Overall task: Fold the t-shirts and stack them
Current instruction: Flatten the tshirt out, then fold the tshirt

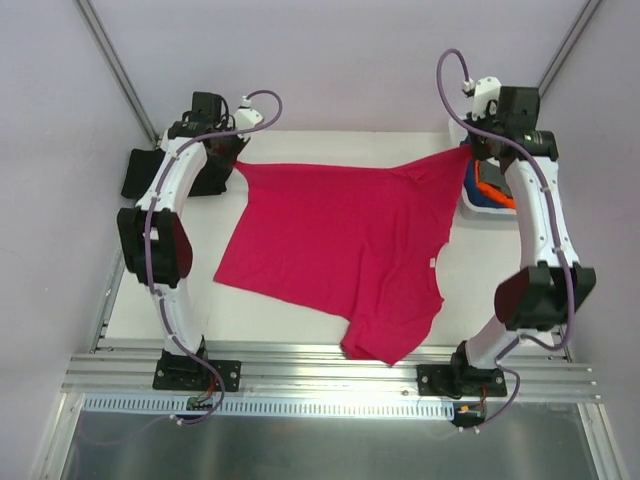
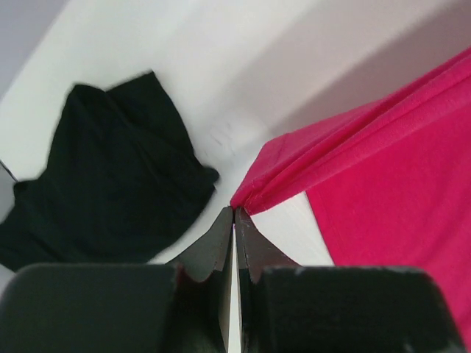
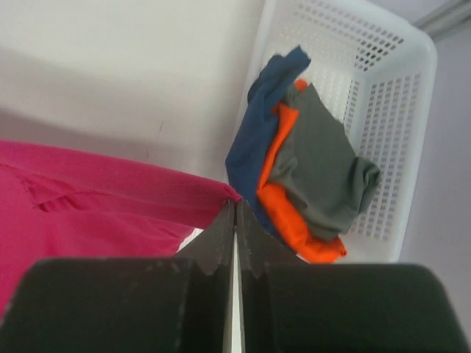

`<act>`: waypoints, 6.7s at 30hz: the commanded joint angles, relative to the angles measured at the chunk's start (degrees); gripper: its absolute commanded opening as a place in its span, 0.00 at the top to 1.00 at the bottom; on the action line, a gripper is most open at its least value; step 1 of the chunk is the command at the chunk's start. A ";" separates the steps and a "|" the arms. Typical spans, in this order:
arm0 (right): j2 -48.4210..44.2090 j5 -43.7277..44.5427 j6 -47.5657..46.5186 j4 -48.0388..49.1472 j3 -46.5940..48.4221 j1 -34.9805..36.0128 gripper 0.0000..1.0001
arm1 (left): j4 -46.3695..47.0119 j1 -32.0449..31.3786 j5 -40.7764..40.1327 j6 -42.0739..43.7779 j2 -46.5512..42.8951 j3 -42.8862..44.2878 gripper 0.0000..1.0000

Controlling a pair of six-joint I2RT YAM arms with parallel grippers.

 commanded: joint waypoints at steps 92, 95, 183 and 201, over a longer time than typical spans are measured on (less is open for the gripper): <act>4.26 -3.69 7.46 -1.84 -12.92 13.42 0.99 | 7.92 1.43 -8.19 3.75 11.16 0.90 1.00; 4.78 -3.51 7.28 -1.76 -12.74 13.24 0.99 | 7.92 1.35 -8.01 3.75 11.16 0.46 1.00; 3.07 -19.41 21.97 -2.98 -21.24 15.26 0.40 | -5.33 -6.12 -2.39 -25.35 -4.91 -11.74 0.14; -24.39 -11.61 -7.72 -10.81 -48.94 44.17 0.53 | 5.15 -6.12 -15.21 -10.43 -26.45 -46.72 0.31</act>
